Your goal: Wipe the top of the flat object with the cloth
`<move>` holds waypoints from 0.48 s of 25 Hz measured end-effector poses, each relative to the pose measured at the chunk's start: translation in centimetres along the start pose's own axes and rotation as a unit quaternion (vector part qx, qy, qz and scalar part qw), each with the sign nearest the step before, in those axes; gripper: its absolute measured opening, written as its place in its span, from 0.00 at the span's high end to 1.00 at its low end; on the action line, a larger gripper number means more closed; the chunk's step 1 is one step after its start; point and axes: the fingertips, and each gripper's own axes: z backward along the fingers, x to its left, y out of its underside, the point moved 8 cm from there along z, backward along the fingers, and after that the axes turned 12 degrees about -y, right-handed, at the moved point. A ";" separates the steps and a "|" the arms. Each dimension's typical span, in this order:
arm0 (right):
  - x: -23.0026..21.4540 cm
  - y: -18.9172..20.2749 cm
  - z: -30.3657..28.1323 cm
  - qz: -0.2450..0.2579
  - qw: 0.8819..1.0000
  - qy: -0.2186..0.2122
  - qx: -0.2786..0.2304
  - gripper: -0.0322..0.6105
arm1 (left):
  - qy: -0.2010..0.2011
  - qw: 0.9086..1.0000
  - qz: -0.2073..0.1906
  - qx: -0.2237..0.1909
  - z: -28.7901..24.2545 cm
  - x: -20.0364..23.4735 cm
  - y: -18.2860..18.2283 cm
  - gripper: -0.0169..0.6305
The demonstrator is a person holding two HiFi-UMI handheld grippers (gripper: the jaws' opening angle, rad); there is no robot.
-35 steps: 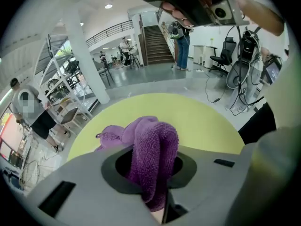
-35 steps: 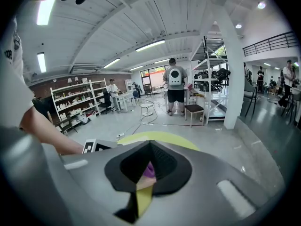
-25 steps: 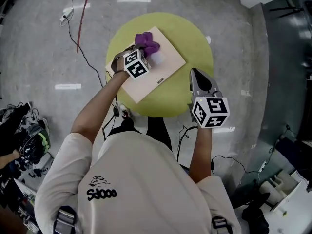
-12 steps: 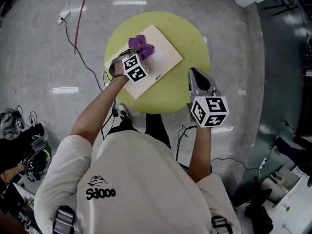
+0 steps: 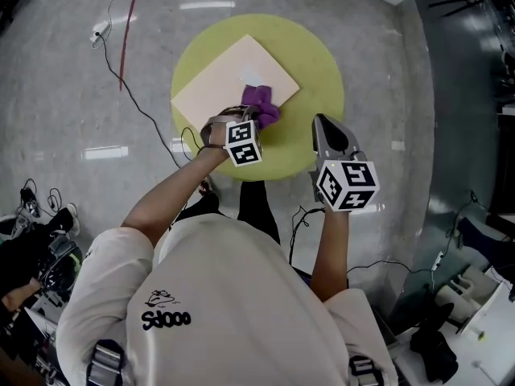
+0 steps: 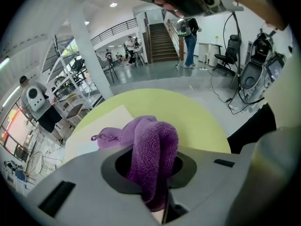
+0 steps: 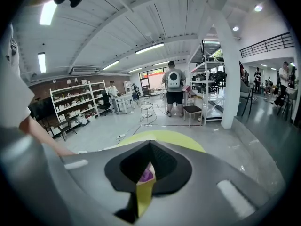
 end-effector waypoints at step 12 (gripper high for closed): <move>3.3 0.2 -1.9 0.015 0.999 -0.031 0.007 0.94 | -0.027 0.997 0.045 0.051 1.7 6.1 6.8 0.87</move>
